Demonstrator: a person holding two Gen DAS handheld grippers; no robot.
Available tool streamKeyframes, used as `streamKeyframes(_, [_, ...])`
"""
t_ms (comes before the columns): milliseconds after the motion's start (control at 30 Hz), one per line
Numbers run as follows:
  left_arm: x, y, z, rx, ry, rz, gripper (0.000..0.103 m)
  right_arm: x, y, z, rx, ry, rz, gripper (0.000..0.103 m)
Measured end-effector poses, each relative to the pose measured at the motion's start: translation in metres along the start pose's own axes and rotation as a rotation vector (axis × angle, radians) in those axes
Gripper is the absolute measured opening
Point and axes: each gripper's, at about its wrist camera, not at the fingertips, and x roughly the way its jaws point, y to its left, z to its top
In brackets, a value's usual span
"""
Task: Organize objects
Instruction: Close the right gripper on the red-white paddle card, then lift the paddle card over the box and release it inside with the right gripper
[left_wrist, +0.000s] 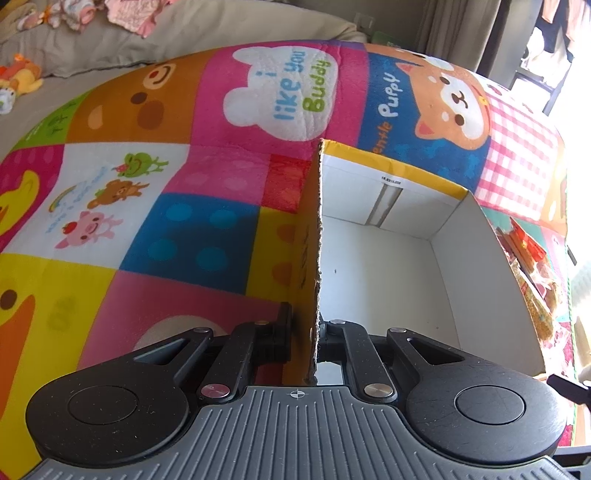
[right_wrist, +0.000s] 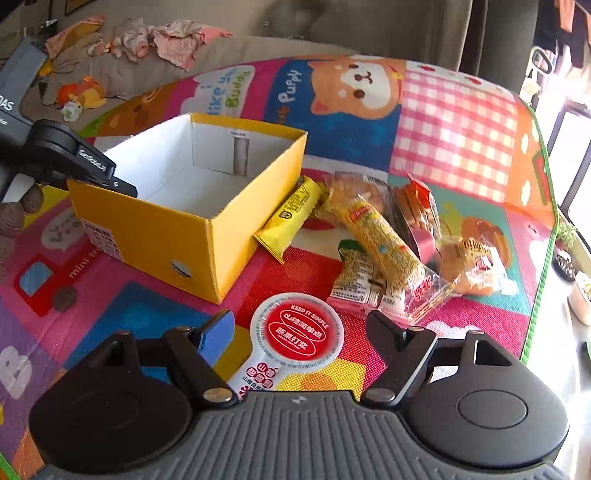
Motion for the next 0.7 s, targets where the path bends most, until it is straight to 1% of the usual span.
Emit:
streamKeyframes(167, [0.0,0.001,0.0,-0.019,0.007,0.002,0.01,0.017,-0.004,-0.003,0.043,0.055,0.027,0.079])
streamKeyframes(233, [0.0,0.001,0.0,-0.028,0.01,0.005,0.01,0.019,-0.005,-0.004,0.047,0.07,0.036,0.069])
streamKeyframes(267, [-0.001,0.001,0.0,-0.032,0.01,0.006,0.01,0.017,-0.005,-0.004,0.048,0.073,0.044,0.061])
streamKeyframes(333, [-0.001,0.0,0.0,-0.038,0.009,0.005,0.01,0.012,-0.005,-0.003,0.041,0.084,0.039,0.061])
streamKeyframes(433, [-0.002,0.001,-0.002,-0.044,0.003,0.003,0.01,-0.007,-0.006,-0.003,0.019,0.063,0.026,0.061])
streamKeyframes(500, [-0.002,0.0,-0.003,-0.039,-0.004,0.004,0.01,-0.025,-0.01,-0.001,0.028,0.046,0.028,0.061])
streamKeyframes(600, [-0.003,-0.001,-0.005,-0.029,-0.012,0.003,0.01,-0.055,-0.016,0.009,0.07,0.015,0.068,0.061])
streamKeyframes(700, [-0.003,-0.001,-0.007,-0.028,-0.015,0.002,0.01,-0.079,-0.017,0.03,0.11,-0.036,0.13,0.061])
